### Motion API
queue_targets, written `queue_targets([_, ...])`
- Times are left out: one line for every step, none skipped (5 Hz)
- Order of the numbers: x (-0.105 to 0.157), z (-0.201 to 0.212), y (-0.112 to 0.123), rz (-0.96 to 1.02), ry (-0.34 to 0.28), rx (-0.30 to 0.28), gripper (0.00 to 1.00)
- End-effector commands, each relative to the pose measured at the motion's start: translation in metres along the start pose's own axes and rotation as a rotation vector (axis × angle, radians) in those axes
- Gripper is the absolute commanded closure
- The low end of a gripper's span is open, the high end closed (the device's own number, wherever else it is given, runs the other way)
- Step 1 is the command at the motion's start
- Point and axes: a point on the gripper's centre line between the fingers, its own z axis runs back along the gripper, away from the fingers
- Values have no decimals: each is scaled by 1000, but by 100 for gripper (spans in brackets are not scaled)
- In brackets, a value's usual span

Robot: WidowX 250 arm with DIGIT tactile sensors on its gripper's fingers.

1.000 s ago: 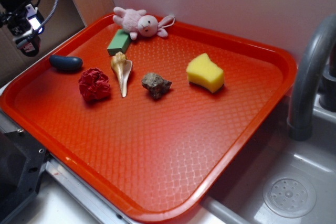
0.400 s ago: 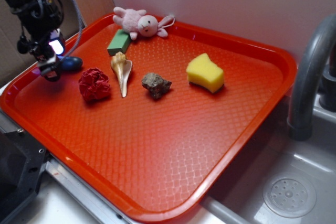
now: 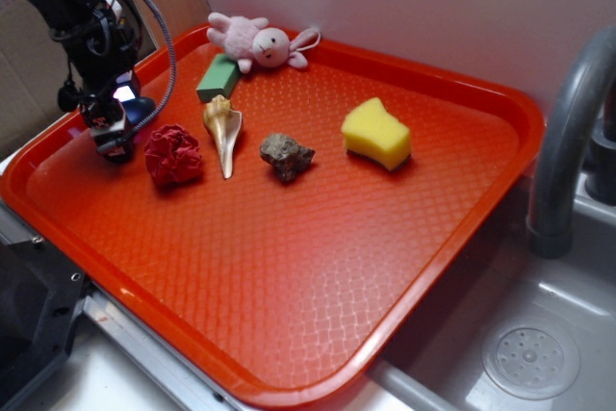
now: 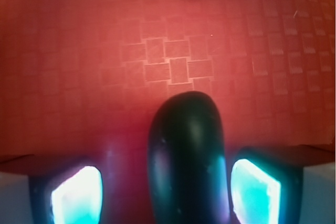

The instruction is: Grab the plastic pickle.

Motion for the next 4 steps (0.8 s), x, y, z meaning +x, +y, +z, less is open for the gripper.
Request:
queue_targets([5,1,0,-15,3,29,0])
queue_targets([6,-1,-4,-25,35,36,100])
queue_targets([6,0,-3,-23,55,73,100])
queue_targets([4,4,-2,-18,98,79,100])
